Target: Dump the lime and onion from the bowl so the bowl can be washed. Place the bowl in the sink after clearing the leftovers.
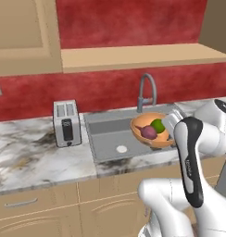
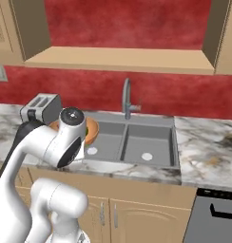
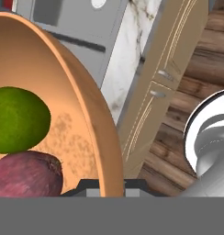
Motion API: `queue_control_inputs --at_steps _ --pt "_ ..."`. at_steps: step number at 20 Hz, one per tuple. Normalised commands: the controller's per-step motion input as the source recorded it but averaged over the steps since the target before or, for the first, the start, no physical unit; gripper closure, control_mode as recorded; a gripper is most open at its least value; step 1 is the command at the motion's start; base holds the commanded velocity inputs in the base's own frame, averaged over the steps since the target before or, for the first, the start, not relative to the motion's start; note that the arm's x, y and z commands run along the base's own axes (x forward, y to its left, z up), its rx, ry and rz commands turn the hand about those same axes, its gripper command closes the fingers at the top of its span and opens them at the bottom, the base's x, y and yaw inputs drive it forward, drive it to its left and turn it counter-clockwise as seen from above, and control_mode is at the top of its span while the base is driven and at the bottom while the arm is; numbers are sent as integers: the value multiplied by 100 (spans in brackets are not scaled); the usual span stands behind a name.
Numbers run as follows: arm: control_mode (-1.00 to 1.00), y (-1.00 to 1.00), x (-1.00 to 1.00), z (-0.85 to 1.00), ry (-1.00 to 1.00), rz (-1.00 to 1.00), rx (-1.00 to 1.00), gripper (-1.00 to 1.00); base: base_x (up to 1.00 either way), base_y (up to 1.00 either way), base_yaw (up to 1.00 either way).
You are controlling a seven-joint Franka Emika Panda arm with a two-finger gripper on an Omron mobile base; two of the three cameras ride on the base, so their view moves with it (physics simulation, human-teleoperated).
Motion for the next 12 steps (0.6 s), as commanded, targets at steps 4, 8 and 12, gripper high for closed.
queue_control_inputs --at_steps 4,8,12 --pt "100 0 0 0 0 0 0 100 22 -48 0" --pt "100 0 0 0 0 0 0 100 23 -39 0" --pt "100 0 0 0 0 0 0 100 28 -39 0"
